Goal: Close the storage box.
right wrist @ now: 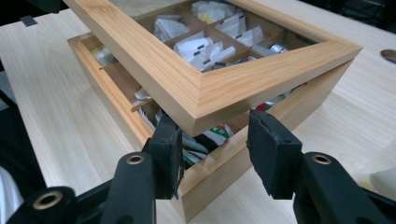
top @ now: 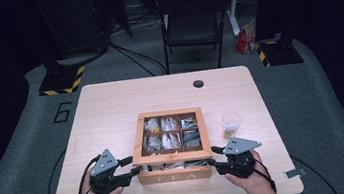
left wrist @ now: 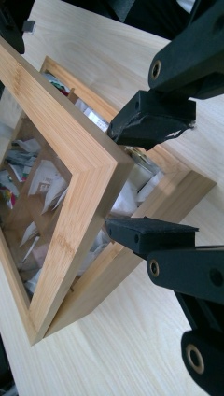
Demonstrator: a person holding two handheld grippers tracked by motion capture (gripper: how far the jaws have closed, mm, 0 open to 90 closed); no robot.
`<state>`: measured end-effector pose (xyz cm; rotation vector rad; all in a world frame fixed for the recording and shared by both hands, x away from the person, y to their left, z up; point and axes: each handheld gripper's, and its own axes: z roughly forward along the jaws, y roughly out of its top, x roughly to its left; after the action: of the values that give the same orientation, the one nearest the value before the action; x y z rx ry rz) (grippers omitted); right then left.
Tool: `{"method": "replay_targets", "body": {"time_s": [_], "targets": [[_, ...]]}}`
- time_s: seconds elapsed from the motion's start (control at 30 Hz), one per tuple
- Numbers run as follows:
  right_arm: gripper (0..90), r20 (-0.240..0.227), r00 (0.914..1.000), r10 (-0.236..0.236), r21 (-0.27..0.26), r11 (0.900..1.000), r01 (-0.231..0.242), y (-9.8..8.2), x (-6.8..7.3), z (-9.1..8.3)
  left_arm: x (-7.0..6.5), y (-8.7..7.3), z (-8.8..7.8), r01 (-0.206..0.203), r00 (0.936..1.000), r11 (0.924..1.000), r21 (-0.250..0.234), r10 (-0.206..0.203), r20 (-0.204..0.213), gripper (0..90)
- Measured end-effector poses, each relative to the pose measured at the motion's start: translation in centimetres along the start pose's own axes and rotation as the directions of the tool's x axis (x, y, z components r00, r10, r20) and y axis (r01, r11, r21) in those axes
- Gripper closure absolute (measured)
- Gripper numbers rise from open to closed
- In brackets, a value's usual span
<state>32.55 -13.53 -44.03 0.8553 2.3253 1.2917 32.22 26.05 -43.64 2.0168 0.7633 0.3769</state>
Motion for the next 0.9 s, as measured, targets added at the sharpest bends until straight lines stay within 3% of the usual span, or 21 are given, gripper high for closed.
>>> {"method": "replay_targets", "body": {"time_s": [0.7, 0.9], "targets": [[55.2, -0.054, 0.9979, 0.035, 0.036, 0.999, -0.034, -0.8, 0.1, 0.3, -0.1, -0.7, 0.5, 0.029, 0.9993, 0.9984, 0.049, -0.030, 0.024, 52.7], [55.0, -0.066, 0.9975, 0.026, 0.048, 0.999, -0.023, -1.2, 0.1, 0.0, -0.2, -1.1, 0.6, 0.030, 0.9992, 0.9976, 0.062, -0.032, 0.026, 53.6]]}}
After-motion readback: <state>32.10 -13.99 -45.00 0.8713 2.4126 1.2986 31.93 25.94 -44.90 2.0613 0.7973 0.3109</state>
